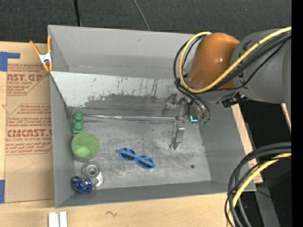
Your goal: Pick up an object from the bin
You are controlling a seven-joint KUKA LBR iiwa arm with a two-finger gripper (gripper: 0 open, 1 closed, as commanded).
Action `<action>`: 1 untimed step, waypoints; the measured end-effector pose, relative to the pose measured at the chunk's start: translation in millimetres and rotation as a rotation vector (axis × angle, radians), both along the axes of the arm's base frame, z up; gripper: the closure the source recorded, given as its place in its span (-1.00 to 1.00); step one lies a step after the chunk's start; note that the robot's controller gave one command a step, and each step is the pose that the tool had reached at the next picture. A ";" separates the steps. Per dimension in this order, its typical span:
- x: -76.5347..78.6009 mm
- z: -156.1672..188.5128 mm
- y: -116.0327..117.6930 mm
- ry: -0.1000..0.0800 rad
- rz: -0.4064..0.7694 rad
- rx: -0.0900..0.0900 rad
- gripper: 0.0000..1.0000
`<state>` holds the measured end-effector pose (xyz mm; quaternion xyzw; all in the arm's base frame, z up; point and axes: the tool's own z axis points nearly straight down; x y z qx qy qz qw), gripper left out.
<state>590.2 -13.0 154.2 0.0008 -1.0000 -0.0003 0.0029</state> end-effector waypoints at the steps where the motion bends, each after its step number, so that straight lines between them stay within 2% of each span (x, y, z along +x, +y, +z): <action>1: -24.2 -77.9 86.5 -0.002 0.057 0.004 -1.00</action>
Offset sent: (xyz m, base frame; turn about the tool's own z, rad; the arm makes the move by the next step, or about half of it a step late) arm -0.0219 0.0800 -0.0737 -0.0487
